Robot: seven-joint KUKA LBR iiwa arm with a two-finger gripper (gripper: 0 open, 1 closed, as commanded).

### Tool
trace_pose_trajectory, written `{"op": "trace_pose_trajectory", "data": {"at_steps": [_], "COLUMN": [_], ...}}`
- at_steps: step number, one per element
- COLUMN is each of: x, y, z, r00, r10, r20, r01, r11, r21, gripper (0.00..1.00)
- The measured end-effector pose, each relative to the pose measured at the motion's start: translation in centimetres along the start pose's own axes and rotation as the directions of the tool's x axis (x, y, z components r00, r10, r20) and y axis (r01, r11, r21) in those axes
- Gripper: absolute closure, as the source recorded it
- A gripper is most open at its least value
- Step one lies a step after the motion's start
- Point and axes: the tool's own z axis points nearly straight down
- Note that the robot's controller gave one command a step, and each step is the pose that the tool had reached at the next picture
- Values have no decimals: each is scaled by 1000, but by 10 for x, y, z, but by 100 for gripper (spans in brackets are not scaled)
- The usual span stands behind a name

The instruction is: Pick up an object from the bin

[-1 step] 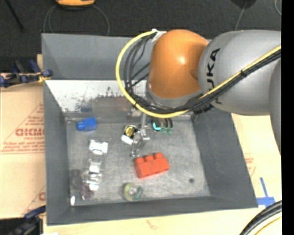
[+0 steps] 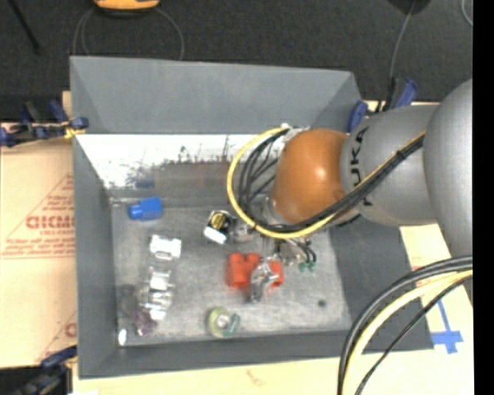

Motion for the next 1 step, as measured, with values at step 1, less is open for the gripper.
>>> {"op": "trace_pose_trajectory", "data": {"at_steps": [1], "x": [14], "y": [6], "z": [-30], "r00": [999], "r10": [39], "r20": [-6], "r01": [-39], "r11": [999], "r21": [-2], "gripper": [0]}}
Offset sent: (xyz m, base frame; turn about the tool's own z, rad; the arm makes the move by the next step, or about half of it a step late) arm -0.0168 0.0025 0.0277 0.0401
